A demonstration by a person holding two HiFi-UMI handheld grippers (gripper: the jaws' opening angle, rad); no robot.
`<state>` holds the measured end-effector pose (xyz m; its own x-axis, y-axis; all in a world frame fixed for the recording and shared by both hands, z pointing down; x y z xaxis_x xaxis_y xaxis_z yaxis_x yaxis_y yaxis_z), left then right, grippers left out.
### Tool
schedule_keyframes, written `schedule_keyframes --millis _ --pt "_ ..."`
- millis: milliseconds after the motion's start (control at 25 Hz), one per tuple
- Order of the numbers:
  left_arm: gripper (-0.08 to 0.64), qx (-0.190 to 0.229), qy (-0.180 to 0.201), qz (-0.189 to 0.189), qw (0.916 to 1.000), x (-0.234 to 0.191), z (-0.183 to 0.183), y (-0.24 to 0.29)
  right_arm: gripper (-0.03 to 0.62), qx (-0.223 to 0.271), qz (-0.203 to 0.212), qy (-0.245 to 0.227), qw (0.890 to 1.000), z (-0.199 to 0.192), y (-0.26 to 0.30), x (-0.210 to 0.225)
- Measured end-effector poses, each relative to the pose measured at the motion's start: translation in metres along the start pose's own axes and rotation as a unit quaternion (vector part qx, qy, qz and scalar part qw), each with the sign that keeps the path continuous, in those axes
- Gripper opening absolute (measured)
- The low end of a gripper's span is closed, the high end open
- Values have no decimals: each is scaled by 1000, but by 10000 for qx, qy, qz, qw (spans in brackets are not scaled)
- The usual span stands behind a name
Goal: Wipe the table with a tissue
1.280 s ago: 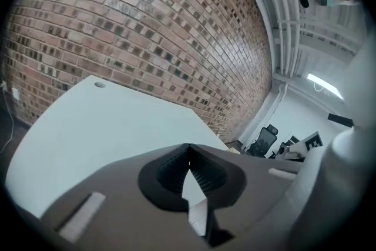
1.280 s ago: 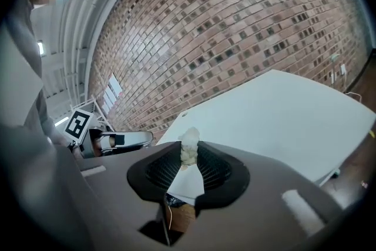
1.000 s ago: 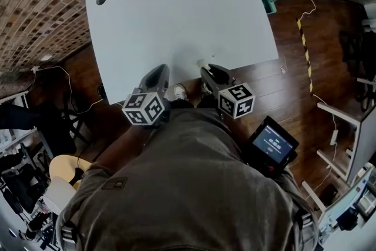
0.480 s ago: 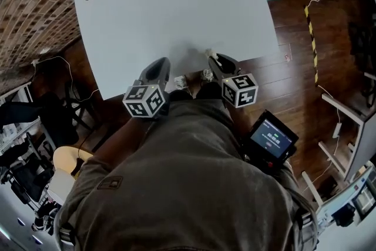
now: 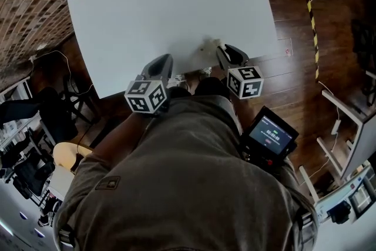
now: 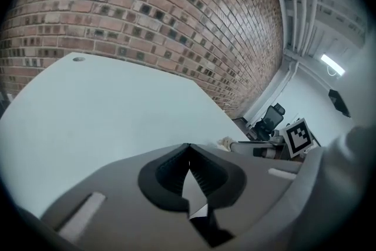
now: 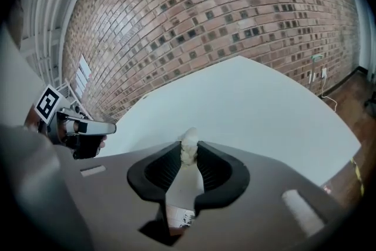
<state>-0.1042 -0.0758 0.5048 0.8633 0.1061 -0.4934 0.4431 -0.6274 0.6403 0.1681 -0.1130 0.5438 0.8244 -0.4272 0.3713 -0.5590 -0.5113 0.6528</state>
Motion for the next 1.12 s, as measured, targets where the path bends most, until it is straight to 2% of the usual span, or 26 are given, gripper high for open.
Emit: schedule_keyframes --millis 600,1120 --pt "2 123 -205 120 9996 -5 -1 -12 97 -486 221 -249 9983 -6 10 -14" --pt "2 174 -207 178 9995 -8 4 -20 97 -705 584 -322 9953 -13 17 -36"
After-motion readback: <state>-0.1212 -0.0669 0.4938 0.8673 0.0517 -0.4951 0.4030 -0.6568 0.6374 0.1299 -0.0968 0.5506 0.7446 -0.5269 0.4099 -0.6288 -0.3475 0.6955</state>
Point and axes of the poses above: the fingertips, and each gripper's own axes: y forward along the fingers, x to its right, z out of its top, the point moved 10 cm from there along -y, backward along the fingers, and after that the axes turned 4 degrees about -y, right-handed, at the moved point
